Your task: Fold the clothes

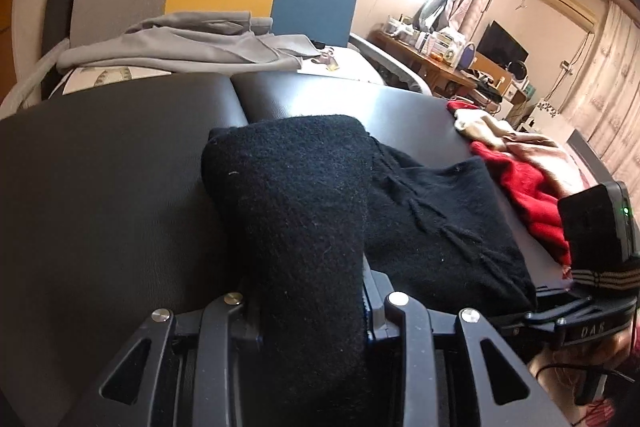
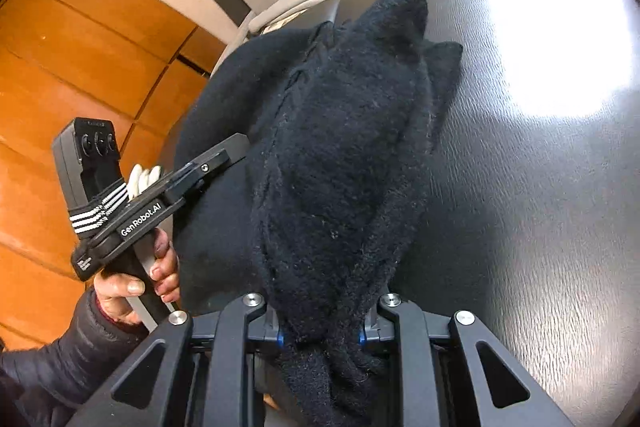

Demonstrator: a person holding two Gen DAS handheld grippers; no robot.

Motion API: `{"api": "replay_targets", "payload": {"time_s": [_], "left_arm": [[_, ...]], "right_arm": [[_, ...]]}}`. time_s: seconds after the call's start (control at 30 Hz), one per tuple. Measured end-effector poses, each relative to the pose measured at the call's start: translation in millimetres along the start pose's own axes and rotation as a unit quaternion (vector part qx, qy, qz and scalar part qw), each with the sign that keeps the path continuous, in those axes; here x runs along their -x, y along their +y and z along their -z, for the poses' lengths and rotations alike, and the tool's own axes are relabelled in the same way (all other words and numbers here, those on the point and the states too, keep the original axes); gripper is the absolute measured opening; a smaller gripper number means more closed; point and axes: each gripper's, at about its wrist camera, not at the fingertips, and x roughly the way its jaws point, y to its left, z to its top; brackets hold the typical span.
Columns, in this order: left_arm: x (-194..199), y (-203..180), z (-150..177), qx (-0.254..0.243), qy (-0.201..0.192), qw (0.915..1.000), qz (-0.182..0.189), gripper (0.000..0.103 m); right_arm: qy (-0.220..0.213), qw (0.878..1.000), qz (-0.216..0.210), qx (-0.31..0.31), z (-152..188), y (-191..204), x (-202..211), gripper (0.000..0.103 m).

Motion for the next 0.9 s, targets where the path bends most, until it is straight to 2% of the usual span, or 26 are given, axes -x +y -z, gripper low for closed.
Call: {"api": "replay_targets", "payload": {"time_s": [0.23, 0.27, 0.37, 0.5, 0.63, 0.8, 0.9], "left_arm": [[1, 11, 2, 0.003, 0.005, 0.9998, -0.017, 0.034], [0, 13, 4, 0.013, 0.005, 0.9998, -0.015, 0.034], [-2, 18, 3, 0.037, 0.008, 0.9993, -0.004, 0.035], [-1, 24, 3, 0.049, 0.016, 0.9986, 0.013, 0.037], [-2, 33, 3, 0.073, 0.018, 0.9967, 0.033, 0.040], [-6, 31, 1, 0.057, 0.019, 0.9978, 0.028, 0.042], [-11, 32, -2, 0.056, 0.028, 0.9977, 0.028, 0.047]], "right_arm": [[-0.002, 1.000, -0.012, -0.008, -4, 8, -21, 0.024], [-0.002, 1.000, -0.017, -0.011, -1, -1, -16, 0.024], [0.000, 0.999, -0.038, -0.028, 12, 13, -25, 0.026], [-0.002, 0.996, -0.068, -0.057, 3, 3, -27, 0.035], [-0.018, 0.997, -0.061, -0.052, -7, 7, -27, 0.051], [-0.015, 0.997, -0.059, -0.048, 2, 7, -19, 0.052], [-0.011, 0.996, -0.070, -0.049, 4, 13, -22, 0.063]]}}
